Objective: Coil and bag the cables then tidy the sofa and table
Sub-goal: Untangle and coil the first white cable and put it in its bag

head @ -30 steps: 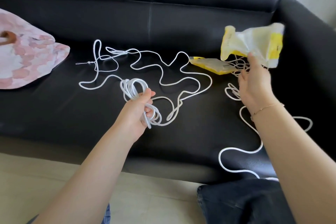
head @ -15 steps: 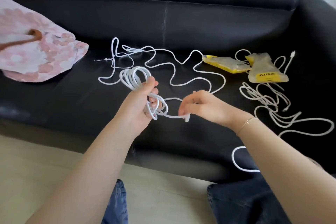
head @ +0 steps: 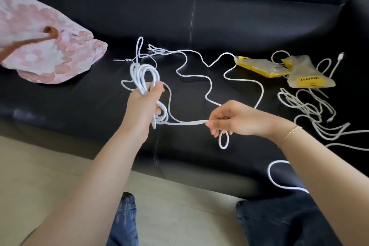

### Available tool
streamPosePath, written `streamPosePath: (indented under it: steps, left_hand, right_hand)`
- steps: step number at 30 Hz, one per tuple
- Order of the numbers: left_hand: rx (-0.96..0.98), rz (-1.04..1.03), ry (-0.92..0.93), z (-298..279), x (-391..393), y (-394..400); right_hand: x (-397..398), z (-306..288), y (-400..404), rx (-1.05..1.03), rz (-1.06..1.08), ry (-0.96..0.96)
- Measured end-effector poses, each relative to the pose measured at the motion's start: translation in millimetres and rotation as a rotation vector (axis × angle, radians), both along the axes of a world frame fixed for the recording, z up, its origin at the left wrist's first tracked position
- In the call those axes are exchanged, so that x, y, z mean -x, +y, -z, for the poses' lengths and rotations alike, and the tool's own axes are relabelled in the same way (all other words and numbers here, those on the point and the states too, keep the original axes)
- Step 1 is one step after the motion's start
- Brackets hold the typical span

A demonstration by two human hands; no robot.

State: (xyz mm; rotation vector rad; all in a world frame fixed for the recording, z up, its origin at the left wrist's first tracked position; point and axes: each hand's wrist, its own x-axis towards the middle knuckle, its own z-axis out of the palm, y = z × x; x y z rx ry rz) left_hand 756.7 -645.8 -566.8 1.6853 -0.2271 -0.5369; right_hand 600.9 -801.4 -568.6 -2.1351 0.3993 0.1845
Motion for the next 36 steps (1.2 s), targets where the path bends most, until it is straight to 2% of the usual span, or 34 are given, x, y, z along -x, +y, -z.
streamPosePath:
  steps: [5,8,10,12,16,18,24,29,36]
  left_hand:
    - [-0.109,0.178,-0.175,8,8,4]
    - [-0.273,0.189,-0.382,14,6,5]
    - [-0.291,0.199,-0.417,14,4,4]
    - [-0.273,0.246,-0.341,13,3,5]
    - [-0.122,0.484,-0.053,15,5,13]
    - [-0.056,0.536,0.055,17,10,15]
    - [0.031,0.56,0.31,14,29,14]
    - [0.016,0.513,0.369,11,32,18]
    - [0.141,0.542,0.613,8,45,18]
  right_hand:
    - [4,-4,3,-0.099,0.076,-0.199]
    - [7,-9,6,-0.142,0.063,-0.262]
    - [7,-9,8,-0.185,0.057,-0.284]
    - [7,-6,9,-0.189,0.075,-0.282]
    - [4,2,7,-0.103,0.138,-0.326]
    - [2,4,9,-0.049,0.169,-0.362]
    - [-5,9,14,0.074,0.235,-0.393]
    - [-5,16,11,0.138,0.247,-0.377]
    - [-11,17,16,0.374,0.197,-0.605]
